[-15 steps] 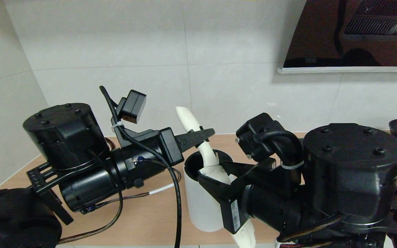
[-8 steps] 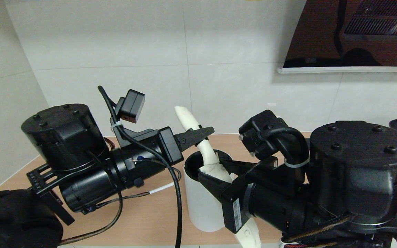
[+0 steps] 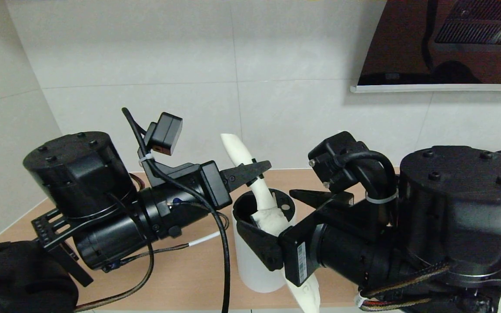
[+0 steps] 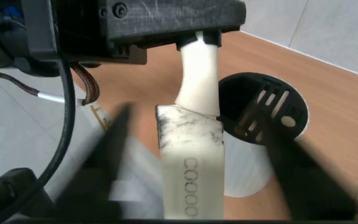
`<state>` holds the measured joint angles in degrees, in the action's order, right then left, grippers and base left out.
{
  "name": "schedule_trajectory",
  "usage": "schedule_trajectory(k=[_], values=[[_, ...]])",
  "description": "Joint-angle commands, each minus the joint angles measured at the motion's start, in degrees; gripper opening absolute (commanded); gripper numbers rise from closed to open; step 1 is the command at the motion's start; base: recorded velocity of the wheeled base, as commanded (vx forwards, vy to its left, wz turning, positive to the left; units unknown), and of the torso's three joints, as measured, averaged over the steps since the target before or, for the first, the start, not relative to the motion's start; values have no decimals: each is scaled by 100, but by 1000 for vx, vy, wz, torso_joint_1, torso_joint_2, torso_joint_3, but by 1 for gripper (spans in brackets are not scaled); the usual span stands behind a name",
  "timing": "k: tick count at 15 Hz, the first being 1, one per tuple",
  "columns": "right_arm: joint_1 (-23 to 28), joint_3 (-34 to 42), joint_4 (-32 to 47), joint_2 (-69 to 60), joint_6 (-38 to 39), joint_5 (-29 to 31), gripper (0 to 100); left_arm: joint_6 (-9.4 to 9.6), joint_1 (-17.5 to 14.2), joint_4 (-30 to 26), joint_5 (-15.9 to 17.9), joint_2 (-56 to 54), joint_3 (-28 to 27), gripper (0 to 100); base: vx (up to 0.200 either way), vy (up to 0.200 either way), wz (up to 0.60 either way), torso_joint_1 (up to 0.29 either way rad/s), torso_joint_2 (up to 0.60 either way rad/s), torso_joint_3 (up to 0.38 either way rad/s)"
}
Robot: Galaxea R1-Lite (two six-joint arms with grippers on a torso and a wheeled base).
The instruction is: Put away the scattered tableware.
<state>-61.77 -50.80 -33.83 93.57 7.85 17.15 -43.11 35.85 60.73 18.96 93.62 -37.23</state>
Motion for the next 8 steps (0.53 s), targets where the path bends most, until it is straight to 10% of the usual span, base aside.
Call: schedule_trajectory(k=[1, 8], values=[[7, 9, -36, -24, -12, -1, 100, -5, 1, 9, -15, -28, -4, 0, 0, 0, 0, 0, 0, 0], [1738, 35, -1, -604, -47, -133, 100, 356, -131, -1011, -718, -775, -654, 0, 0, 0, 0, 0, 0, 0]])
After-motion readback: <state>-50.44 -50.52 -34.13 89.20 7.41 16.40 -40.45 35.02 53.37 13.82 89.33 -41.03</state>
